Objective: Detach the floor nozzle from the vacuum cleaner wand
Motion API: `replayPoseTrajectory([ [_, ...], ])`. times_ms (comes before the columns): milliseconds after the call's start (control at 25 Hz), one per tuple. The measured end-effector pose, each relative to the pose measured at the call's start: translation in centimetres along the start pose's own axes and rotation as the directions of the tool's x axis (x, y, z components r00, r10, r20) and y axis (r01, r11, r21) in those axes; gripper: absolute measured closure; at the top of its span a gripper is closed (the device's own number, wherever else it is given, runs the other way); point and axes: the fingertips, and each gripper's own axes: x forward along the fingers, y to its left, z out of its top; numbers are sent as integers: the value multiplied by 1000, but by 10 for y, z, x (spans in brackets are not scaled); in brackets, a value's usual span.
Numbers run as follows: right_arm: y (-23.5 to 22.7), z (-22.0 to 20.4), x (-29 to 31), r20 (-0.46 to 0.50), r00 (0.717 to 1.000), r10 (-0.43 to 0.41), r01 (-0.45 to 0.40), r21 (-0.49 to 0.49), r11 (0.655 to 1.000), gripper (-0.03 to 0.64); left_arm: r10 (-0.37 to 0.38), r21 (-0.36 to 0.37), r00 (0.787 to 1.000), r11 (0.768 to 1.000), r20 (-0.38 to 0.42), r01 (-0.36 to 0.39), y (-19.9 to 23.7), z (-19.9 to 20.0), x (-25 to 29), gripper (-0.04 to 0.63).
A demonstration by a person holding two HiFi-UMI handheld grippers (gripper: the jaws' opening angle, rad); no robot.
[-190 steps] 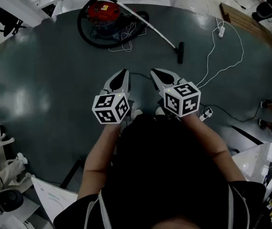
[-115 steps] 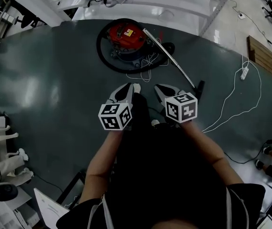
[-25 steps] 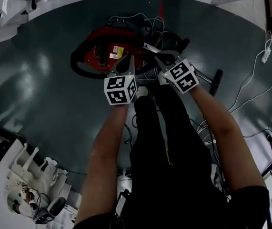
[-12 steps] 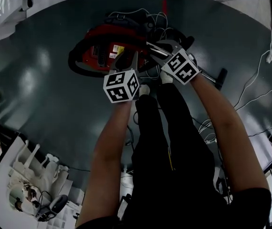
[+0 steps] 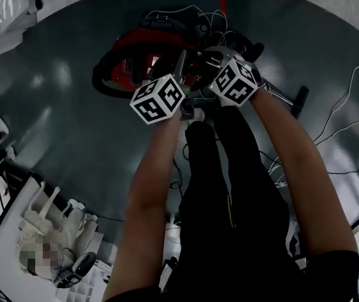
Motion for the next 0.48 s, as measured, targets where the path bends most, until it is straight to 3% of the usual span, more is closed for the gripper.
replayPoseTrajectory([
  [280,-3,0,5,-11,1000,-2,1,-61,998,439,-15,-179,998,984,54,24,-2,12,18,347],
  [480,1,2,2,-1,1000,9,-9,-43,999,445,-37,-174,999,984,8,38,-2,9,26,394],
])
